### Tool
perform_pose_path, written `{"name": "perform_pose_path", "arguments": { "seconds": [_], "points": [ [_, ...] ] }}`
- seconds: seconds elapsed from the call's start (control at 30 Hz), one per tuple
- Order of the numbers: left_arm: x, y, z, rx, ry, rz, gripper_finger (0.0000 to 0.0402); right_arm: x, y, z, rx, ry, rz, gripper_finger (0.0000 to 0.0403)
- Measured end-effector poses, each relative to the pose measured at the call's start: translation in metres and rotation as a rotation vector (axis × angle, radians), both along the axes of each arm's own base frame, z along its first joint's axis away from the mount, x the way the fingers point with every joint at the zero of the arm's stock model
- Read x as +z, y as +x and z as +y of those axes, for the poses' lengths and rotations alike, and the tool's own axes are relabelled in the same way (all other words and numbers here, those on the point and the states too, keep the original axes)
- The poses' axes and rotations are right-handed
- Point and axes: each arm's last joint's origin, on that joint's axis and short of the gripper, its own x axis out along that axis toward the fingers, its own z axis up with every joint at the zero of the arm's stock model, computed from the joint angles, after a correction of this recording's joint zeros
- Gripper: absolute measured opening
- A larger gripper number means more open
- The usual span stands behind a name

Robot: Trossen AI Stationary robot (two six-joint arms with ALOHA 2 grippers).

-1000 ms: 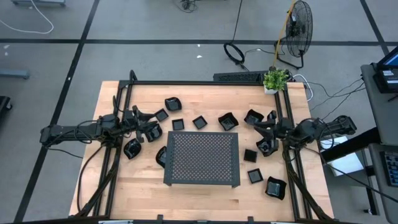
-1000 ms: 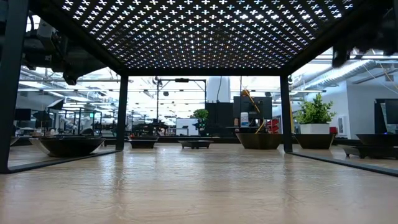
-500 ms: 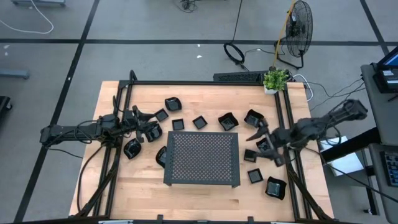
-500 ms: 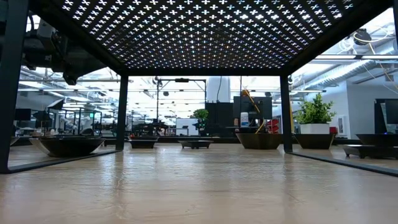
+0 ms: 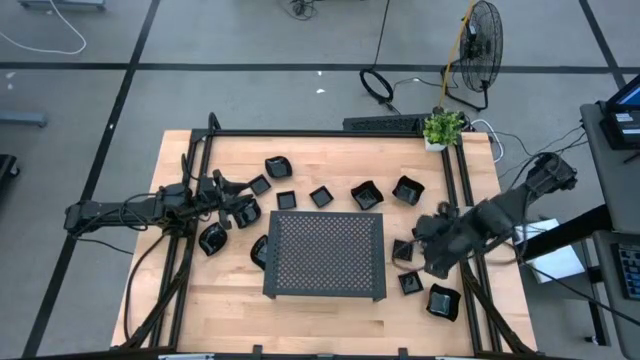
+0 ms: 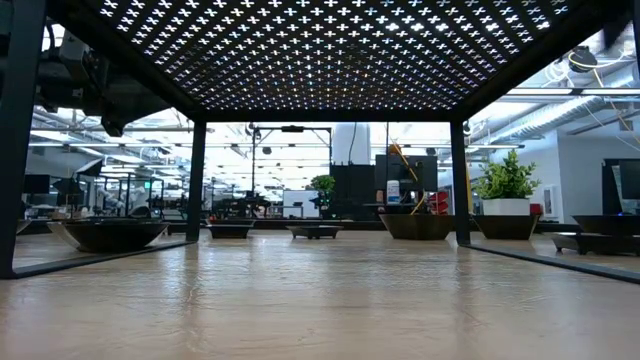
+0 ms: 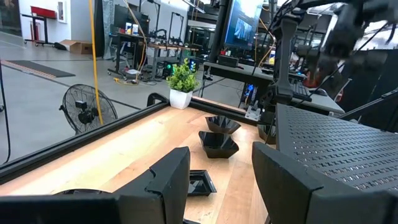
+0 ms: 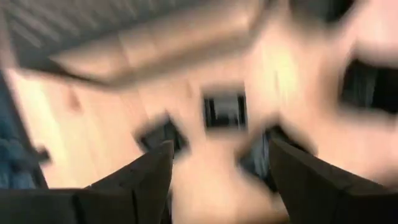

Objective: Pick & Place Mini shaped plates
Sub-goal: Put the black distorted square plate on the shelf

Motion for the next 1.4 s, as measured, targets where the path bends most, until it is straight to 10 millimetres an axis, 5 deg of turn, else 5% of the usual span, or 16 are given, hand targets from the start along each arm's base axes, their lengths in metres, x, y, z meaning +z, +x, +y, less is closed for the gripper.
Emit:
{"name": "perform_pose_path", "arguments": {
  "seconds": [0.13, 0.33, 0.53, 1.4],
  "points": [
    [0.000, 0.000, 0.000, 0.000, 0.000, 0.000, 0.0177, -0.036, -0.010, 0.017, -0.073, 0.060, 0.203, 0.0240],
    [0.000, 0.000, 0.000, 0.000, 0.000, 0.000, 0.0177, -0.097, -0.019, 0.039, -0.034, 0.171, 0.216, 0.0227],
    [0.000, 0.000, 0.000, 0.000, 0.000, 0.000, 0.0177, -0.134, -0.034, 0.036, -0.027, 0.154, 0.271, 0.0208],
    [0.000, 0.000, 0.000, 0.000, 0.000, 0.000, 0.0177, -0.144, -0.032, 0.048, 0.029, 0.295, 0.226, 0.0192]
  ]
}}
